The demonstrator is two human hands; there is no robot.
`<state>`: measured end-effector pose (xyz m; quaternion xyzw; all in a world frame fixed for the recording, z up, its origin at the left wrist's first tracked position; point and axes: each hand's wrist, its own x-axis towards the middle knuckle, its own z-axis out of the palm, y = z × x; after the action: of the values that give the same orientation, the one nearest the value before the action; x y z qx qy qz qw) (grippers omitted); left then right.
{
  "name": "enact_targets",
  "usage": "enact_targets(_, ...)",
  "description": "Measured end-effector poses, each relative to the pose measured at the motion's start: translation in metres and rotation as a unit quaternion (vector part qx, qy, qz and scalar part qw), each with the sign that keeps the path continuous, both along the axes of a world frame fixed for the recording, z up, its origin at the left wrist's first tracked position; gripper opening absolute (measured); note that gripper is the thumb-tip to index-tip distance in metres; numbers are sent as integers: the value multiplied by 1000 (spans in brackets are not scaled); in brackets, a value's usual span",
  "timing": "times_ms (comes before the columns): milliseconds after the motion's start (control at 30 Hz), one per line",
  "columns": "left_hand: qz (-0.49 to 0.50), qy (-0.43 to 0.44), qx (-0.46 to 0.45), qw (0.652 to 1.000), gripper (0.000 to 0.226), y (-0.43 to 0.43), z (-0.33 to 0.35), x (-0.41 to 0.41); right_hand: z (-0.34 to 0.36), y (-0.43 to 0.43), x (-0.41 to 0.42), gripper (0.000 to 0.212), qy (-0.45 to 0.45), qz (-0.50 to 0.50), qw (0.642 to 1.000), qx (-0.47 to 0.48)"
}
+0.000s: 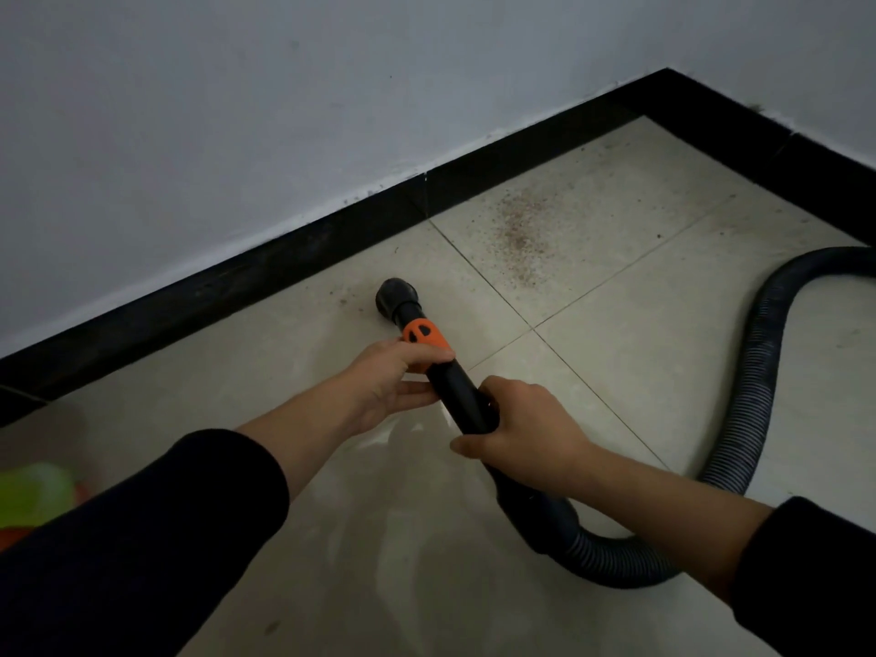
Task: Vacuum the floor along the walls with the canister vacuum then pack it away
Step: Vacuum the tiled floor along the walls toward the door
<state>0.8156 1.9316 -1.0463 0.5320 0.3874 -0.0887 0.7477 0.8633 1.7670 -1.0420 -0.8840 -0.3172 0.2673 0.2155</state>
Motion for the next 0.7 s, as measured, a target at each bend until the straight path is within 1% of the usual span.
enact_targets(67,34,-4,-12,999,30,2,-1,0,5,-1,3,34,11,6,1000,-4)
enact_targets(200,80,-20,-27,996,36,5,-6,-2,9,-1,5,34,16,20,1000,-11)
enact_targets(467,120,-33,-31,992,42,7,-7,-3,11,4,10,33,24,22,999,-3)
enact_targets(700,150,-41,-27,987,35,17,-8,-13,10,15,7,35,23,43,999,5)
